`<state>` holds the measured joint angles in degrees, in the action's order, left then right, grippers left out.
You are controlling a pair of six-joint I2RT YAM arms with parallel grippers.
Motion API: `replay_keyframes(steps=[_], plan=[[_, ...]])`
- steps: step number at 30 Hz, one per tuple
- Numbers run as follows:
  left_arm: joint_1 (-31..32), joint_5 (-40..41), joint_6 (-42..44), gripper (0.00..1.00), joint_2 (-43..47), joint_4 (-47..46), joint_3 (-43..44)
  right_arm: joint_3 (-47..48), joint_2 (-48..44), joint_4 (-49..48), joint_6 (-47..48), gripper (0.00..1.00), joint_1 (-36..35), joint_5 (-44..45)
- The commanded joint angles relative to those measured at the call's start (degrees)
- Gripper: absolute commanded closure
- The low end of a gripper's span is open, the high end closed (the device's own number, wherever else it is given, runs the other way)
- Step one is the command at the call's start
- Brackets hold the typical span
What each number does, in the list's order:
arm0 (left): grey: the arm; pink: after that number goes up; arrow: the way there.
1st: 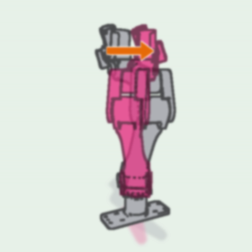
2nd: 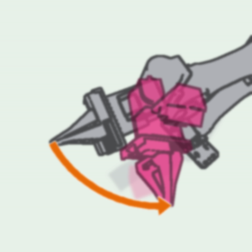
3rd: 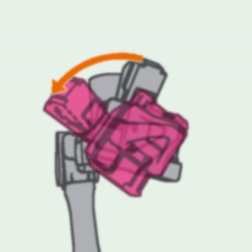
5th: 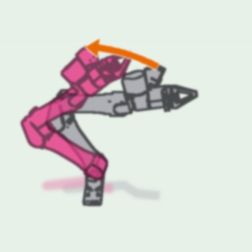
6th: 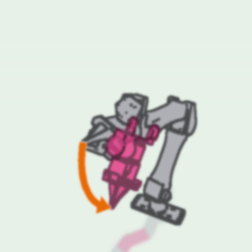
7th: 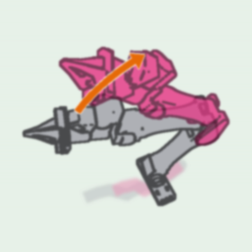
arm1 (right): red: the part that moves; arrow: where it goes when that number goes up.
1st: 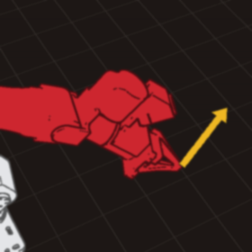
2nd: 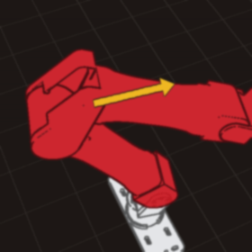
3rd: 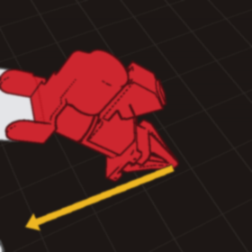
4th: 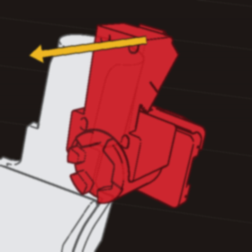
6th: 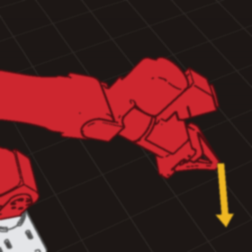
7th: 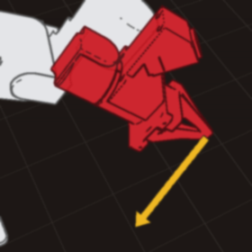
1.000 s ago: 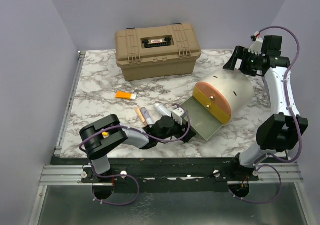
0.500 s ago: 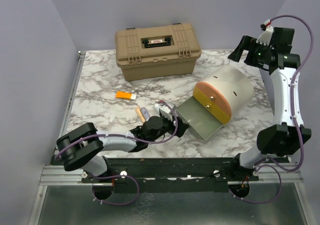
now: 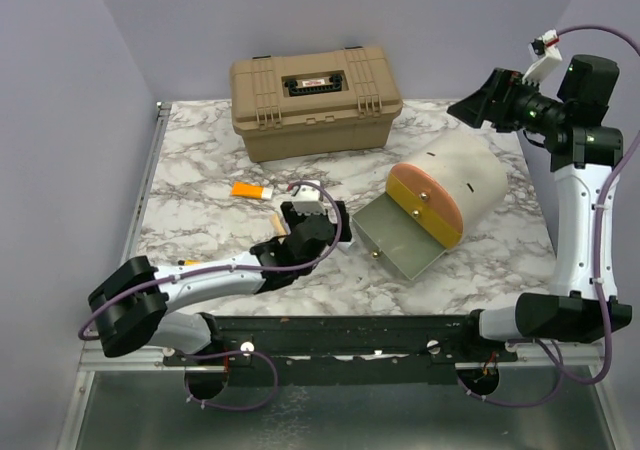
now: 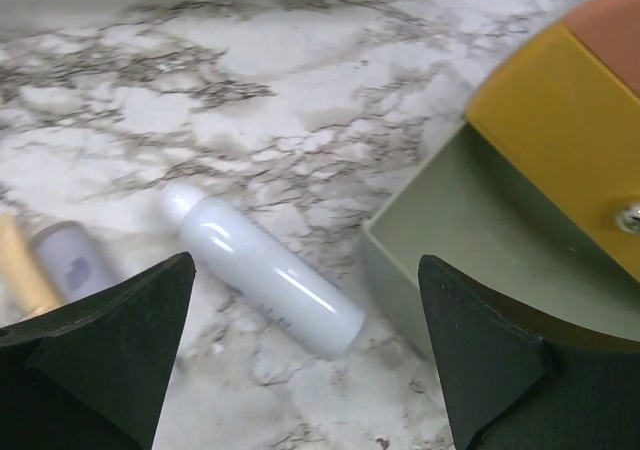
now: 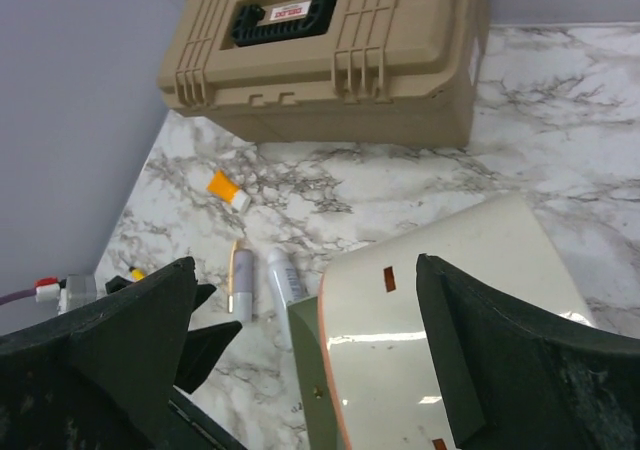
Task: Organize the makeup
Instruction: Pick up the makeup from the center of the board.
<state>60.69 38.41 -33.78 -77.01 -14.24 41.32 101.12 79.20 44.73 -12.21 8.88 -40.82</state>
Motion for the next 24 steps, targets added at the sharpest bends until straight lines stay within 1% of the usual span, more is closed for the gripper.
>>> replay_keyframes(steps=[1, 3, 5, 6, 8, 10, 13, 15, 17, 20, 22, 24], plan=[[-2.0, 12.5, -7.6, 0.04, 6.5, 11.6, -2.5, 0.3, -0.8, -0.2, -1.1, 0.03, -4.4, 0.7], [-4.3, 12.8, -7.9, 0.03, 9.4, 14.7, -2.7, 3.5, 1.0, 2.9, 1.1, 0.03, -10.8, 8.1], [-7.7, 11.9, -9.9, 0.03, 11.6, 19.7, -2.7, 5.7, 3.8, 4.6, 1.5, 0.08, -17.5, 10.8], [-9.7, 11.1, -10.9, 0.03, 12.7, 21.6, -3.0, 6.2, 5.3, 5.6, 1.7, 0.10, -22.2, 11.7], [-12.3, 9.2, -10.8, 0.04, 15.3, 22.8, -4.5, 5.3, 7.0, 5.0, 1.1, 0.12, -27.5, 15.2], [-13.8, 8.4, -11.7, 0.06, 18.3, 23.1, -6.4, 3.5, 8.2, 4.8, 1.2, 0.12, -31.2, 19.4], [-14.5, 4.0, -13.4, 0.10, 21.4, 22.2, -8.0, 3.5, 9.8, 6.5, 0.9, 0.12, -33.1, 23.1], [-14.7, 0.7, -14.5, 0.10, 20.7, 21.7, -7.3, 2.5, 8.8, 5.7, 0.5, 0.12, -33.1, 25.7], [-14.8, -2.6, -18.7, 0.10, 18.0, 24.1, -4.4, 1.5, 7.3, 4.3, 0.4, 0.12, -33.1, 27.0], [-14.9, -9.8, -25.6, 0.10, 11.2, 26.6, 0.9, -0.7, 5.4, 2.7, -0.4, 0.11, -33.1, 27.6], [-14.9, -13.6, -30.0, 0.13, 7.1, 27.1, 2.8, -1.6, 4.9, 2.2, -0.8, 0.11, -33.1, 26.6], [-14.8, -15.2, -31.7, 0.16, 3.8, 27.6, 4.3, -2.0, 4.9, 2.6, -1.2, 0.11, -33.1, 26.2]])
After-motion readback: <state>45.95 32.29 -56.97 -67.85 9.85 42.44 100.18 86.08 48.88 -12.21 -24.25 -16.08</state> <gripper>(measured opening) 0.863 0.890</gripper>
